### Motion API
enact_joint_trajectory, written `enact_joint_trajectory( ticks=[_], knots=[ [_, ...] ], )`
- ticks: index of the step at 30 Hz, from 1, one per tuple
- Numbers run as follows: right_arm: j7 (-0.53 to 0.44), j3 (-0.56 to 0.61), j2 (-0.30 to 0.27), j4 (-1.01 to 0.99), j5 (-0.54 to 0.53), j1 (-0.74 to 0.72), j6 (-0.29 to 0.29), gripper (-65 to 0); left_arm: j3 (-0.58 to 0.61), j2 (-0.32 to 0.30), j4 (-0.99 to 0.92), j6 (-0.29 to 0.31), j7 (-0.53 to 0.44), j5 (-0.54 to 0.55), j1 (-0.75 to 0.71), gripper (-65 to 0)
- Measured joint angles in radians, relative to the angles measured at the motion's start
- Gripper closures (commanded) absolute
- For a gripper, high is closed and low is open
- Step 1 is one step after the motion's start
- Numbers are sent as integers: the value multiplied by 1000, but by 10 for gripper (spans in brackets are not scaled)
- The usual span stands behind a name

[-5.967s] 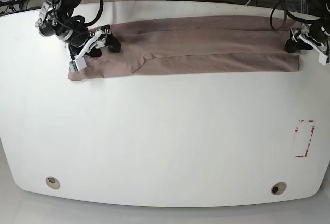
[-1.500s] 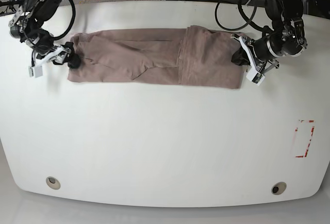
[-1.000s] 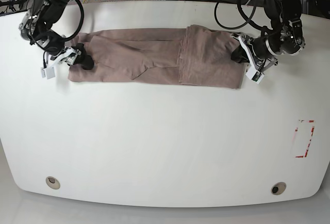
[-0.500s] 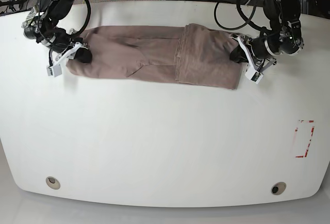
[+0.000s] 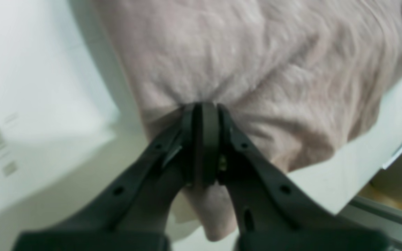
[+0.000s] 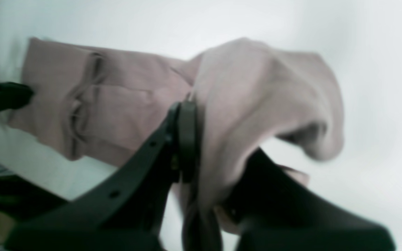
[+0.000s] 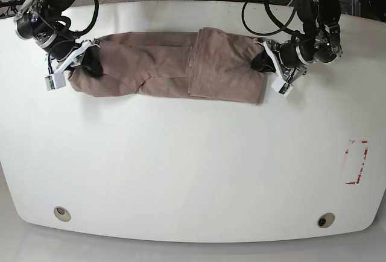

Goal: Fold the T-shirt properly
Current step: 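Grasp both ends of the shortened strip with both grippers, then fold both ends inward toward each other with both grippers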

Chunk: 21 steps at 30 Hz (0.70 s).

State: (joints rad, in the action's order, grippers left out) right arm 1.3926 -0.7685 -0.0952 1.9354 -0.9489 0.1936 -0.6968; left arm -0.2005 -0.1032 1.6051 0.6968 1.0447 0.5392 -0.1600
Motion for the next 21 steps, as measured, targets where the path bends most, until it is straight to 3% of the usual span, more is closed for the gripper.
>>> enact_joint_trajectory(
  ticks=[2,6,17,21],
  knots=[
    [2,50,2,1,-41,2,0,0,25,10,0,-26,-3,0,0,-22],
    [-2,95,69,1,-104,-2,1,0,34,45,0,-53,-2,1,-1,-22],
    [-9,292,204,1,-103,-15,0,0,33,95,-2,-61,12,-12,11,-24],
    [-26,361,232,1,-33,-19,0,0,33,95,-3,-61,10,-11,11,-24]
  ],
)
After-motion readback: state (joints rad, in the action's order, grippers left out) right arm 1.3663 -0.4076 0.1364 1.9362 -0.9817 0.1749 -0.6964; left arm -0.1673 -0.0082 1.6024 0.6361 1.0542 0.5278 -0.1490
